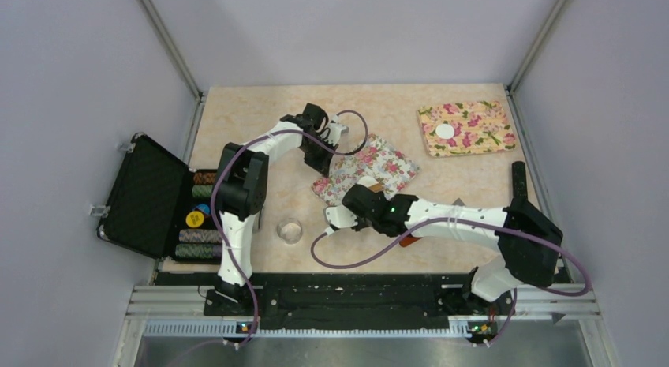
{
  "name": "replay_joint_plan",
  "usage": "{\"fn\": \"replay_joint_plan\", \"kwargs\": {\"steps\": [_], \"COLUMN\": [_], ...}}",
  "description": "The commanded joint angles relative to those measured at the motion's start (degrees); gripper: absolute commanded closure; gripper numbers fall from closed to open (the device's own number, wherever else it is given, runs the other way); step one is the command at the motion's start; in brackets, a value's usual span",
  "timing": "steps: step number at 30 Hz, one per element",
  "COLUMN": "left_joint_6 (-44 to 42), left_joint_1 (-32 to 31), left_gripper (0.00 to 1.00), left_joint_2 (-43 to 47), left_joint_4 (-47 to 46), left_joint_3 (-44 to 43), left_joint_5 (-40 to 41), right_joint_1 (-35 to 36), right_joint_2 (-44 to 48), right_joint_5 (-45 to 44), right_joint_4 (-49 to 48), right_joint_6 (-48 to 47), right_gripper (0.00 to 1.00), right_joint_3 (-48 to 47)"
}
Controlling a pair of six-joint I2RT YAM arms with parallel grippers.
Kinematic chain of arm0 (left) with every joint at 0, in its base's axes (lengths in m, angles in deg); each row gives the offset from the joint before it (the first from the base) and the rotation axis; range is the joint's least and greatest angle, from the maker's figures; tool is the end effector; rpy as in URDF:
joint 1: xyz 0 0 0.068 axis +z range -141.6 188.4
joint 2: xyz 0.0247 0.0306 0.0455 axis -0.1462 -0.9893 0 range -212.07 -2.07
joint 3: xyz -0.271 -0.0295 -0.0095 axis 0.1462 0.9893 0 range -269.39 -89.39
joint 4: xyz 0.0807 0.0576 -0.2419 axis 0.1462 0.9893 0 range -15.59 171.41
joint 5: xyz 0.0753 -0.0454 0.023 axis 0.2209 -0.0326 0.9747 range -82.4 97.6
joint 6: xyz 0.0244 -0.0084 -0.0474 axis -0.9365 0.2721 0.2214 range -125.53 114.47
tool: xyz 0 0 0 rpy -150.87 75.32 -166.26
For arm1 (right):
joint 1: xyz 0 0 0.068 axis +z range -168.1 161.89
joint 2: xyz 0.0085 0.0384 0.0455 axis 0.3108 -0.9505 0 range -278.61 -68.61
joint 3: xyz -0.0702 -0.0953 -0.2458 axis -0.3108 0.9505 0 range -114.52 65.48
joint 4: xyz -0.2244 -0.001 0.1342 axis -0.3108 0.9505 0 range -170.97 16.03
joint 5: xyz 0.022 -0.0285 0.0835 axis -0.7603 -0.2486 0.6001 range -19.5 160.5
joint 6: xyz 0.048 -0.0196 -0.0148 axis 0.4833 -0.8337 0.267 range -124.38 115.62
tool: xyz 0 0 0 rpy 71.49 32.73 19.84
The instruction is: Roll out the dumpling wrappers from the dough
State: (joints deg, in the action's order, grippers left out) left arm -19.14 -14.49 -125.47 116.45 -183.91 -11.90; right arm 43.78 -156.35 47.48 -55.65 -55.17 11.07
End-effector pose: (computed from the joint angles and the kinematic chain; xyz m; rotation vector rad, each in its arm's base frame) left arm 0.4043 -0.1837 0.1665 0.9516 2.6275 -0.5165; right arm 0.1550 0.2606 0.2016 -2.0231 1.5209 -0.4435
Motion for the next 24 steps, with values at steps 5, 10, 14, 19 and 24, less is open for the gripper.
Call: {"fn": "replay_joint_plan", "kwargs": {"steps": [5, 10, 14, 19, 24], "left_joint_6": [-1.1, -1.0, -1.0, -1.1, -1.0], "left_joint_1": [0.0, 0.0, 0.0, 0.0, 0.0], "left_gripper": [1.00, 1.00, 1.00, 1.00, 1.00], "left_joint_2": [-1.6, -1.5, -1.6, -1.7, -1.7], "left_joint_4": [-0.4, -0.4, -0.4, -0.4, -0.4], "left_joint_3": [-0.3, -0.3, -0.3, -0.4, -0.4], "left_joint_5": [2.8, 2.8, 2.9, 2.9, 2.9], "right_joint_1": [1.9, 1.9, 1.9, 1.9, 1.9], "right_joint_2": [-4.6, -4.0, -3.2, -2.0, 0.4], "right_joint_5": [19.5, 19.8, 20.1, 20.0, 17.8], "right_joint_4": [21.8, 22.9, 23.9, 24.9, 24.9], "right_joint_6": [6.5, 6.8, 6.9, 7.1, 7.2], "right_gripper": [1.00, 1.00, 1.00, 1.00, 1.00], "right_joint_3": [5.1, 4.7, 4.2, 3.0, 0.3]}}
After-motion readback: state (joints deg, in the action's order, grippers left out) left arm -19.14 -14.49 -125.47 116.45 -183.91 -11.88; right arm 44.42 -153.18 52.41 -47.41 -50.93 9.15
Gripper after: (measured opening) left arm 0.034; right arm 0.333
